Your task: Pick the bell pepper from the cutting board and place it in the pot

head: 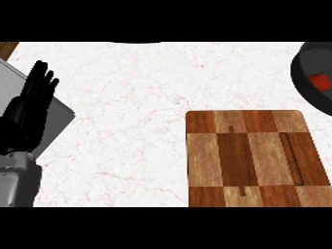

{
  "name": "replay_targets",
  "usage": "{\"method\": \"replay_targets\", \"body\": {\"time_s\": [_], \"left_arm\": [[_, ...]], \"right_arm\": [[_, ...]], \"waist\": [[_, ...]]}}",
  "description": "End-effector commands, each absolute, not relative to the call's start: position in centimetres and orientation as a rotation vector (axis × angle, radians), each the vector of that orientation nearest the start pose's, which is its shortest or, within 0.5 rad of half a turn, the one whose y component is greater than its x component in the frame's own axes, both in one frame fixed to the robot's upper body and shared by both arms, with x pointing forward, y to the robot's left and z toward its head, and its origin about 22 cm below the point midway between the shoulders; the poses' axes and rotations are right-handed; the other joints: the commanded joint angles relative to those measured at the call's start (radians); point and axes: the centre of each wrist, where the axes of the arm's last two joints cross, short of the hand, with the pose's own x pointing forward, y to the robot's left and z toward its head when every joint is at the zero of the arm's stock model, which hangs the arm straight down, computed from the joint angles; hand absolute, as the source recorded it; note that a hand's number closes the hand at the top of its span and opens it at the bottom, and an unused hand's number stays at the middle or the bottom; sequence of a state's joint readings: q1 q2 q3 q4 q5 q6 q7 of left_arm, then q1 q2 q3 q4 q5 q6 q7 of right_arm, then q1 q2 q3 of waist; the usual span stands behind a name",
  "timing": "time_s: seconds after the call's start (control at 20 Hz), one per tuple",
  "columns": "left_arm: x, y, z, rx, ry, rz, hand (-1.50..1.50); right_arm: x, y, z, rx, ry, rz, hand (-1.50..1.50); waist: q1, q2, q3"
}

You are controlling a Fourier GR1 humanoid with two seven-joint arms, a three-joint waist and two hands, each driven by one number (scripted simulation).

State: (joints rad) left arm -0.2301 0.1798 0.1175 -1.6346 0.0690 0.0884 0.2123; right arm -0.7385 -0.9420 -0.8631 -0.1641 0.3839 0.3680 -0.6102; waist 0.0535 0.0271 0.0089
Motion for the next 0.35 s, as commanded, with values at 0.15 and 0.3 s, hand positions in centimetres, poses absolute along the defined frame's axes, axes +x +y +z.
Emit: {"method": "replay_targets", "body": {"time_s": [0.15, 0.3], "left_arm": [[28.5, 27.7, 8.5, 0.149, -1.638, 0.051, 0.00], [28.9, 26.6, 8.7, 0.138, -1.656, 0.020, 0.00]], "right_arm": [[25.6, -58.6, 11.8, -0.560, -1.738, -0.034, -1.50], [26.0, -58.7, 12.9, -0.556, -1.717, -0.034, -1.50]], "waist": [[0.001, -0.001, 0.001], [0.002, 0.001, 0.000]]}}
